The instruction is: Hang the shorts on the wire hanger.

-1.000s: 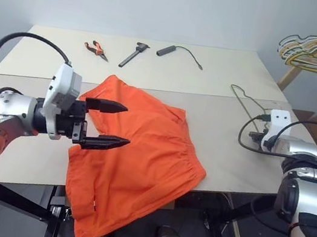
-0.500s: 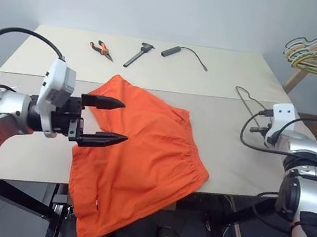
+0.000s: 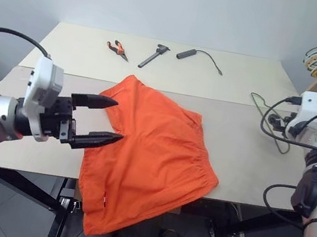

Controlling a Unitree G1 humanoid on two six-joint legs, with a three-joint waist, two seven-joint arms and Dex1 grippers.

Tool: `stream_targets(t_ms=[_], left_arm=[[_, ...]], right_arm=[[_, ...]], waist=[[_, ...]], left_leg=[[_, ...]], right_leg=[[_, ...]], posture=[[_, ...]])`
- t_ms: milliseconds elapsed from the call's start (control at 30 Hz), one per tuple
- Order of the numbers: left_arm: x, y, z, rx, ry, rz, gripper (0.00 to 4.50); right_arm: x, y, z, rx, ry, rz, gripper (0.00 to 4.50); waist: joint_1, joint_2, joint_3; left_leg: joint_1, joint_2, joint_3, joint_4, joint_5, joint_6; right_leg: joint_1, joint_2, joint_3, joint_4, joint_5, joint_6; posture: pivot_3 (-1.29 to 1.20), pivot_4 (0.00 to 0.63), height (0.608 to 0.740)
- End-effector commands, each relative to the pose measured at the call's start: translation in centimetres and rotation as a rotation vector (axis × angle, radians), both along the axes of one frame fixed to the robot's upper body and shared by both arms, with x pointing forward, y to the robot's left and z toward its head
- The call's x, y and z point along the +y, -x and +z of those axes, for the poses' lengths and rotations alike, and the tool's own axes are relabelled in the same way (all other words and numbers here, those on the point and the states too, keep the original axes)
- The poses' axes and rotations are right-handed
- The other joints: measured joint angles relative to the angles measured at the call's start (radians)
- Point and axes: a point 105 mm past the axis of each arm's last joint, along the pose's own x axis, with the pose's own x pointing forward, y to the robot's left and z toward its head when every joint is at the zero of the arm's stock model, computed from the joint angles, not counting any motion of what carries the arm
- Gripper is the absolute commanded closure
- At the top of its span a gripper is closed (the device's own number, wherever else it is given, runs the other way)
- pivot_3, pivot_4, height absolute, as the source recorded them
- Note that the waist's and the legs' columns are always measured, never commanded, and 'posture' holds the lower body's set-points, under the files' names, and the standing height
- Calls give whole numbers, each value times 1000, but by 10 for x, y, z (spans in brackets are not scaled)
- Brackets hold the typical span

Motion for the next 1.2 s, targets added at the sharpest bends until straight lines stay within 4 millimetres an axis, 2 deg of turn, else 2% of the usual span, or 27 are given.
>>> stream_targets(t_ms=[33,67,400,633,800,1067,1200], left_arm=[[3,-1,9,-24,-7,5,61],[2,-1,7,-15,-11,-4,61],[-1,8,4,2,-33,-32,61],[1,19,1,19,-47,-2,61],[1,25,-1,17,-44,18,61],[-4,23,-8,20,-43,12,61],[-7,23,-11,20,-45,4,61]], right_arm=[[-14,3,20,-19,69,-87,768],[-16,3,18,-9,97,-107,956],[-13,2,3,23,133,-159,4363],[-12,3,5,-44,-65,-154,4438],[-18,12,0,60,-19,-94,4438],[-3,12,-7,189,46,50,4438],[-9,18,-12,234,82,58,4438]], waist=[[-4,0,0],[-6,0,0],[-26,0,3],[-19,-2,12],[1,-1,14],[3,-1,14],[2,-1,14]], left_leg=[[0,0,0,0,0,0],[0,0,0,0,0,0],[0,0,0,0,0,0],[-1,0,-1,0,0,0],[-1,0,0,0,0,0],[-1,0,-1,0,0,0],[-1,0,0,0,0,0]], right_leg=[[0,0,0,0,0,0],[0,0,0,0,0,0],[0,0,0,0,0,0],[0,0,0,0,0,0],[0,0,0,0,0,-1],[-1,0,0,-1,0,-1],[-1,0,0,-1,0,-1]], posture=[[-6,126,740],[-6,126,740],[37,142,740],[89,146,740],[85,141,740],[55,128,740],[44,126,740]])
